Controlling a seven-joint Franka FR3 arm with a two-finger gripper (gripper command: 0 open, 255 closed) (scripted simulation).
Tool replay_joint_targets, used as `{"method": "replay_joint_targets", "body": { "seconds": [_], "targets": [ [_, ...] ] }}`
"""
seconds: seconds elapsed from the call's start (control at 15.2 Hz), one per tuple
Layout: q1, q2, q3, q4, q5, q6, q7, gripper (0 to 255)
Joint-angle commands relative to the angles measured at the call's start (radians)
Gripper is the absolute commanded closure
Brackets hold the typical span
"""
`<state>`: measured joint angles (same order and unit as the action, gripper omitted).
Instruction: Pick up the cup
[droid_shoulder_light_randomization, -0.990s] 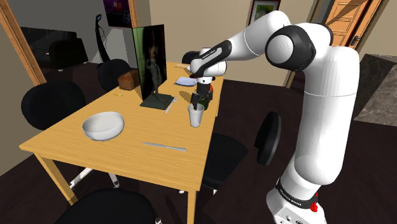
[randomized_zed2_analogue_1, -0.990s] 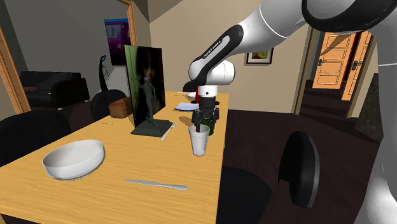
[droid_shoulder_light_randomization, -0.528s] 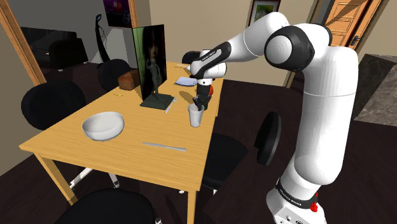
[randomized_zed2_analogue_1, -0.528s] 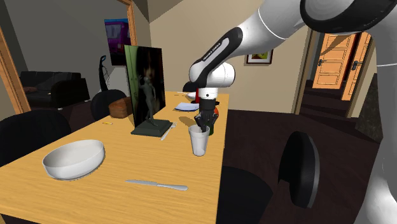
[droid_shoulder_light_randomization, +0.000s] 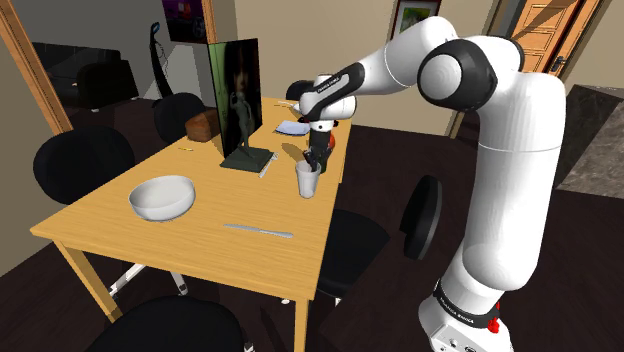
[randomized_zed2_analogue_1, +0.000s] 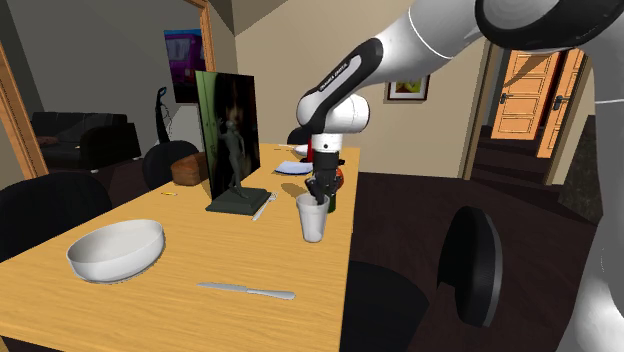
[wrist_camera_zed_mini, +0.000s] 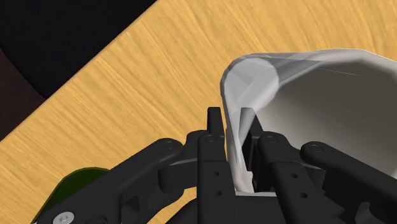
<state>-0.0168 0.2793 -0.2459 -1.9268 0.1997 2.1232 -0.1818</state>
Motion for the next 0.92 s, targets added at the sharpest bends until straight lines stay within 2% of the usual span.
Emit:
{"method": "replay_joint_targets", "body": {
  "seconds": [0.0,0.73,0.86],
  "targets": [
    [0.000,-0.015,-0.003,0.009,-0.007,-0.024,0.004,255],
    [0.004,-0.075,-0.010,0.083,-0.033,-0.153,0.031,255],
    [0.004,-0.075,-0.010,0.084,-0.034,-0.155,0.032,255]
  ]
}}
